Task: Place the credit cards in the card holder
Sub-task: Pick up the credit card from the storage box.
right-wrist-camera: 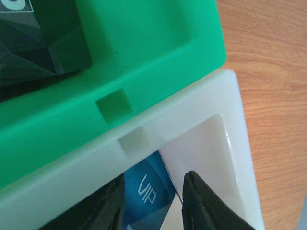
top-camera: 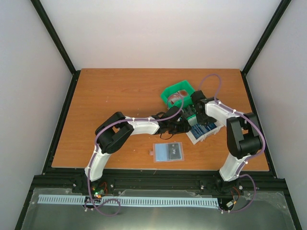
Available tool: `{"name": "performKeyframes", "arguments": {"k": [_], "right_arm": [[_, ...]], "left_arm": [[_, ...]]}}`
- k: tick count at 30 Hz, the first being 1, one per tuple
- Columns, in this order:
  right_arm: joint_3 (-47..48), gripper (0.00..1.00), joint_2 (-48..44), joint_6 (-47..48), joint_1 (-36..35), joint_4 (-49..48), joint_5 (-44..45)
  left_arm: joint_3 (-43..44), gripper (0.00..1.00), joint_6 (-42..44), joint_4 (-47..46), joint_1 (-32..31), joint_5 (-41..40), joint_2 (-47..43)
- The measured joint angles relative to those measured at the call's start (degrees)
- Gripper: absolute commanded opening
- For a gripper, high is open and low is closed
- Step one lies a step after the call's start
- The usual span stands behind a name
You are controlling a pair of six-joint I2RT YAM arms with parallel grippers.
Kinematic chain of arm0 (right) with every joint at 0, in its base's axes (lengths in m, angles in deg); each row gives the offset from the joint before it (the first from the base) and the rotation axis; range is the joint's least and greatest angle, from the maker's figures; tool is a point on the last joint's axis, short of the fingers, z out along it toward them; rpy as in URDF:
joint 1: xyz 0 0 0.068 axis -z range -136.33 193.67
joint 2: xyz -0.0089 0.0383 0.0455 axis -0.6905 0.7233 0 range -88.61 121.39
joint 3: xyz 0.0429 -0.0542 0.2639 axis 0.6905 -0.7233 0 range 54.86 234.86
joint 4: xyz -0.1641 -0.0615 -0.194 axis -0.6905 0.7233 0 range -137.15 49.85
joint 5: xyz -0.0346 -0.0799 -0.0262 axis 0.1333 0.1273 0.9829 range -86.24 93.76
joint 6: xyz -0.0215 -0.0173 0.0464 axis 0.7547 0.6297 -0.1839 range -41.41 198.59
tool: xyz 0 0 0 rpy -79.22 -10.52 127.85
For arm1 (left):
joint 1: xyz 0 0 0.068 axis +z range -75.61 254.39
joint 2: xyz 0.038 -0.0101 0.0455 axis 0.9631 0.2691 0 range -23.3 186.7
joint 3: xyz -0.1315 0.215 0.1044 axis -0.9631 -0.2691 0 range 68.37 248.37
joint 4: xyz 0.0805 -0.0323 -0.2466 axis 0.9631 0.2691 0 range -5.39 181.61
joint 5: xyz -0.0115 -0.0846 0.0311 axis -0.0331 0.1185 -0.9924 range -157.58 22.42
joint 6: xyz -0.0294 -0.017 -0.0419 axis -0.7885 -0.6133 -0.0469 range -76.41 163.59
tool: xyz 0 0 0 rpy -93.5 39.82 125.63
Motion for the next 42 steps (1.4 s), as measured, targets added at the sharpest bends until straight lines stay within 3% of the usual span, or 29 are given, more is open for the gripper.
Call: {"name": "performKeyframes", "arguments": {"k": [3, 9, 17, 30, 35, 42], "right_arm": [[-0.02, 0.35, 0.2, 0.11, -0.74, 0.15, 0.83], [-0.04, 0.22, 0.22, 0.24, -0.74, 0.28, 2.03], [-0.02, 0.33, 0.22, 0.02, -1.14, 0.5, 2.78], [-0.02, 0.36, 0.22, -0.55, -2.51, 1.81, 5.66], [-0.04, 0.45, 0.22, -0.59, -2.99, 2.16, 6.16], [0.61, 0.4, 1.36, 0.15, -3.04, 3.04, 4.61]], "left_arm": [[0.0, 0.58, 0.0, 0.0, 0.0, 0.02, 0.0], [0.0, 0.58, 0.0, 0.0, 0.0, 0.04, 0.0], [0.0, 0.58, 0.02, 0.0, 0.0, 0.07, 0.0], [0.0, 0.58, 0.02, -0.02, 0.02, 0.11, 0.0], [0.0, 0.58, 0.02, -0.04, 0.02, 0.15, 0.0], [0.0, 0.58, 0.02, -0.11, 0.02, 0.28, 0.0]]}}
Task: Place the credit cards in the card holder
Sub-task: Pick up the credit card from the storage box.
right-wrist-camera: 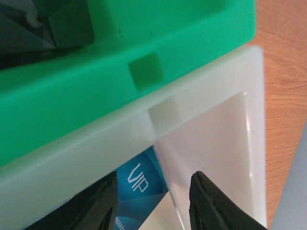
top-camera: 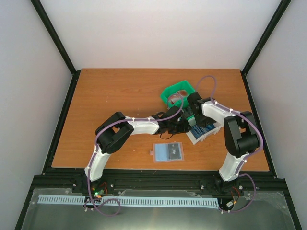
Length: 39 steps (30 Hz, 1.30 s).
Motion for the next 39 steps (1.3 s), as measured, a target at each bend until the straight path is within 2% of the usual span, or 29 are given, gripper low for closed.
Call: {"name": "performKeyframes", "arguments": {"k": [10, 19, 23, 28, 39], "right_arm": [[0.11, 0.32, 0.26, -0.09, 0.52, 0.55, -6.19], [0.11, 0.25, 2.14, 0.15, 0.52, 0.09, -2.56], [0.11, 0.19, 2.56, 0.24, 0.48, -0.22, -1.05], [0.11, 0.03, 2.62, 0.7, 0.48, -0.98, -0.5], [0.17, 0.03, 0.13, 1.01, -0.7, 0.28, -0.39]], "left_arm": [[0.0, 0.58, 0.02, 0.02, 0.02, 0.0, 0.0], [0.0, 0.58, 0.02, 0.02, 0.02, 0.0, 0.0], [0.0, 0.58, 0.02, 0.02, 0.02, 0.0, 0.0], [0.02, 0.58, 0.02, 0.04, 0.02, 0.0, 0.0], [0.57, 0.62, 1.22, 0.72, 0.04, 0.46, 0.09]]}}
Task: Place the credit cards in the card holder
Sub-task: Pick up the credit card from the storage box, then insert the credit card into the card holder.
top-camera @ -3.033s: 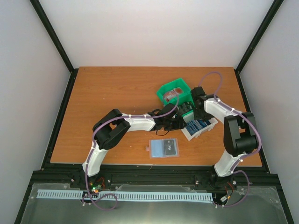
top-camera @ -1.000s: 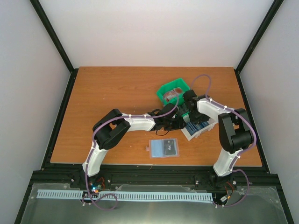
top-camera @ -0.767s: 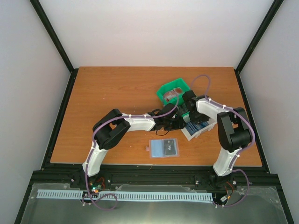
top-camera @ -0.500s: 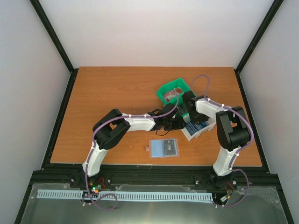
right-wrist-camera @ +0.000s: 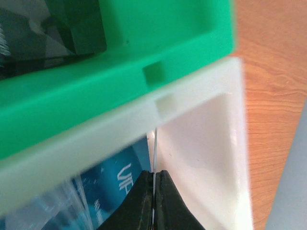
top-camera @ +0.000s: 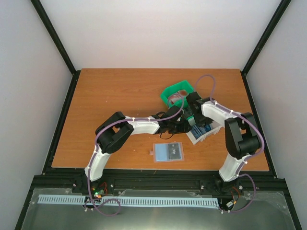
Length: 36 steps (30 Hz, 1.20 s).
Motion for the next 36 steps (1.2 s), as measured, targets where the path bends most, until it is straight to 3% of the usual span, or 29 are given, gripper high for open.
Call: {"name": "performKeyframes", "arguments": {"k": [8, 14, 20, 25, 32, 36], "right_arm": [[3.85, 0.03, -12.79, -4.17, -2.05, 5.4, -2.29], [4.07, 0.03, -25.44, -8.37, -2.32, 9.49, -8.57], [1.57, 0.03, -41.4, -12.44, -2.47, 7.21, -24.15], [-7.63, 0.03, -51.89, -17.64, -2.49, 0.55, -41.44], [-24.83, 0.03, -60.02, -28.92, -2.58, -15.58, -59.74], [-30.6, 0.03, -60.98, -33.07, -3.41, -20.81, -63.84]], "left_arm": [[-0.76, 0.74, 2.45, 1.38, 0.0, 1.75, -1.66], [-7.76, 0.83, 3.3, 2.05, -0.02, 2.51, -8.11], [-15.91, 0.89, 3.65, 1.51, -0.04, 2.51, -20.72], [-23.82, 0.97, 3.72, -1.7, -0.04, 3.41, -33.83], [-36.79, 0.95, 2.71, -5.4, -0.04, 6.49, -49.79], [-41.24, 0.81, 1.25, -4.42, -0.04, 5.31, -55.17]]}}
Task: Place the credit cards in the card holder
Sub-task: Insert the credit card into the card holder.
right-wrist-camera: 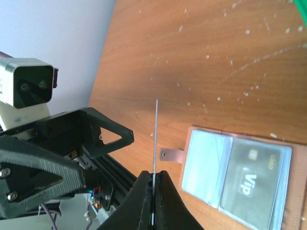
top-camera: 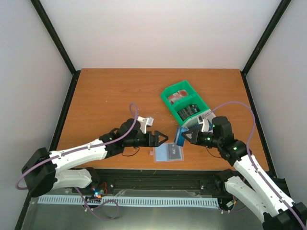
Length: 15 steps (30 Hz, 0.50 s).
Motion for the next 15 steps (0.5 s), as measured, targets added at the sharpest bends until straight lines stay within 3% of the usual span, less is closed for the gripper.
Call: {"name": "performKeyframes", "arguments": {"k": [5, 15], "right_arm": [[-5.77, 0.03, 2.69, -3.28, -2.75, -5.51, -1.2], [-9.73, 0.03, 18.8, -4.83, -7.45, -15.32, -0.7]], "left_arm": [[-3.89, 0.64, -1.79, 1.18, 0.0, -1.05, -0.24], [-4.76, 0.55, -2.73, 5.38, 0.0, -3.19, 9.44]]}}
